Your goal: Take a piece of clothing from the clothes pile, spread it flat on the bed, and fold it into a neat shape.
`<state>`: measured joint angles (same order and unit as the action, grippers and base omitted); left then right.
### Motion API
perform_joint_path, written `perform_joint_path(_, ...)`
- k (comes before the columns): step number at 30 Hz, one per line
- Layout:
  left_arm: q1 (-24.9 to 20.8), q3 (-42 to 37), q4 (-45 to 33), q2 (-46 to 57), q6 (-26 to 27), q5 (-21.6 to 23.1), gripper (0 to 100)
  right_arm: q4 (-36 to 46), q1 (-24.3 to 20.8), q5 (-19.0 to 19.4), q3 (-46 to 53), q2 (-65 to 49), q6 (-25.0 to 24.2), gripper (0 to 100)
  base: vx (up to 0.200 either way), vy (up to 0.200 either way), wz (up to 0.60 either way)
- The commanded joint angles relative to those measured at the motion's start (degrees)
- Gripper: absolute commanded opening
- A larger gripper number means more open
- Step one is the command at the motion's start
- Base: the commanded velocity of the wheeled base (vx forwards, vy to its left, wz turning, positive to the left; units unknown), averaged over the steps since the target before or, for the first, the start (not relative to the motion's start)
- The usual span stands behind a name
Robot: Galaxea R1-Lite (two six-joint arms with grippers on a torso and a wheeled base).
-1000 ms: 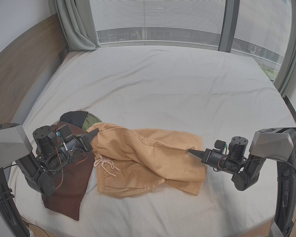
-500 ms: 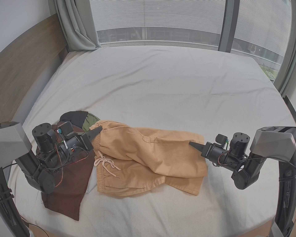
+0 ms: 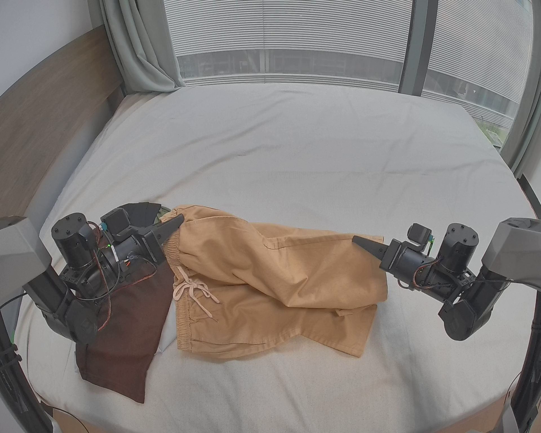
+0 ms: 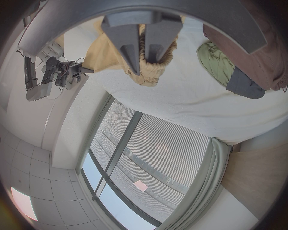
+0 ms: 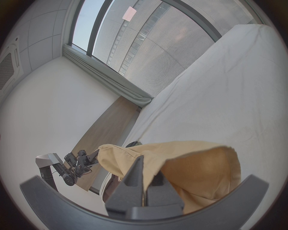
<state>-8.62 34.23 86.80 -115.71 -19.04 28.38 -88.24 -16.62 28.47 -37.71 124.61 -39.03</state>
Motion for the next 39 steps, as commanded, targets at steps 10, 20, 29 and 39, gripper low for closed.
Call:
perform_joint_path(10, 0.18, 1.19, -0.05, 1.28, 0.32, 0.18, 0, -0.01, -0.17, 0.01, 0.88, -6.05, 0.10, 0, 0.000, 0.000, 0.00)
perform_joint_path(20, 0.44, 2.77, 0.04, 1.63, 0.41, 0.10, 0, -0.01, -0.17, 0.01, 0.88, -8.33, 0.01, 0, 0.000, 0.000, 0.00)
perform_joint_path(29, 1.24, 3.39, -0.05, 1.54, 0.58, 0.10, 0, -0.09, 0.44, -0.16, 0.09, -8.77, 0.10, 0, 0.000, 0.000, 0.00)
perform_joint_path(39, 1.85, 3.56, -0.05, 1.37, 1.20, 0.10, 0, -0.09, 1.94, -0.16, -1.76, -9.30, 0.10, 0, 0.000, 0.000, 0.00)
